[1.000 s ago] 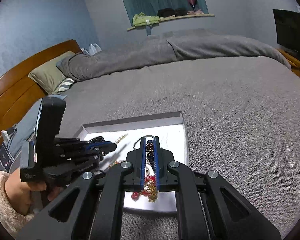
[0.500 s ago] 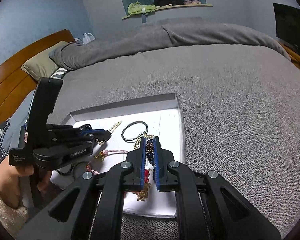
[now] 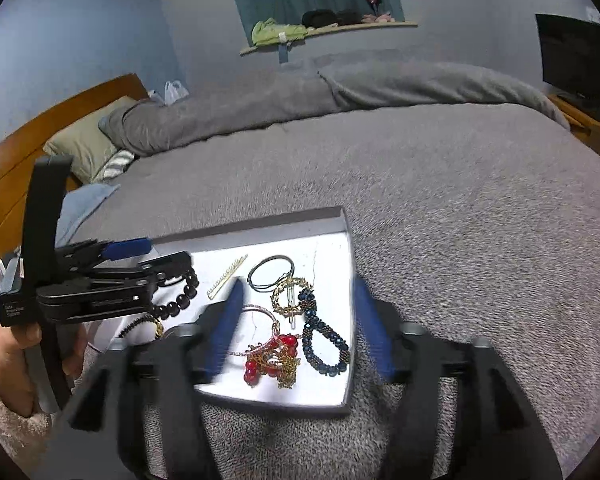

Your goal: Organize jewelry

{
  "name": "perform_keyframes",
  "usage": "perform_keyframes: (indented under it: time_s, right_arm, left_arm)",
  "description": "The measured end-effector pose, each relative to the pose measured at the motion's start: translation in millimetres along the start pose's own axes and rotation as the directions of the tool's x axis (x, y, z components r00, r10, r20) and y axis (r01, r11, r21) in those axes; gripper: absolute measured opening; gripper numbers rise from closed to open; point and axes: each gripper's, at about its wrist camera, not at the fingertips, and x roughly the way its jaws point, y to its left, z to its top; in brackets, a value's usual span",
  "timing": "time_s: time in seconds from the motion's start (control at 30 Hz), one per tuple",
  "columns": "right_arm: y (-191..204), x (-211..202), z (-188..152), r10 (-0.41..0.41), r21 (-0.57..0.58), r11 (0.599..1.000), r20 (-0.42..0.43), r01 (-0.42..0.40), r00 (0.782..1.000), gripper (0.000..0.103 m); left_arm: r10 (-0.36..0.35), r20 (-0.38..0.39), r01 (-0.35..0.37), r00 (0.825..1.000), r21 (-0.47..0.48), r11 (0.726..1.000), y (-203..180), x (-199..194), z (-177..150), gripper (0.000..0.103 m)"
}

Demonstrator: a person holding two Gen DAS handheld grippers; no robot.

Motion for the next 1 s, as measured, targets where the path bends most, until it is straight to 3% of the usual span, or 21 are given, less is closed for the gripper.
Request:
perform_keyframes:
  time_s: [0.1, 0.17, 0.27, 0.7, 1.0]
  right_arm:
    - [-4, -12, 0, -0.016, 0.009, 1.0, 0.012, 0.016, 1.0, 0.076]
    - [-7, -21, -1, -0.032, 0.022, 0.999, 0.023, 0.031, 0.999, 0.091]
    - [-9, -34, -3, -0.052, 0.031, 0.998, 0.047, 0.051, 0.998, 0.098]
    - [8, -65, -8, -0.104, -0.008, 0.994, 0.076, 0.105, 0.992, 0.098]
    - [34, -66, -18, -0.093, -0.062, 0.993, 0.058, 0.096, 0.994, 0.098]
  left_arm:
    - [-0.005, 0.029, 0.005, 1.0, -0.013, 1.0, 4, -16, -4, 0.086]
    - [-0.002, 0.054, 0.003, 0.999, -0.017, 1.0, 6, -30, -9, 0.089]
    - [0.019, 0.084, -0.017, 0.996, -0.016, 1.0, 9, -46, -15, 0.092]
    - [0.081, 0.201, -0.073, 0.976, -0.045, 0.996, 28, -116, -39, 0.094]
    - [0.13, 0.212, -0.12, 0.969, -0.057, 0.991, 37, -136, -65, 0.096]
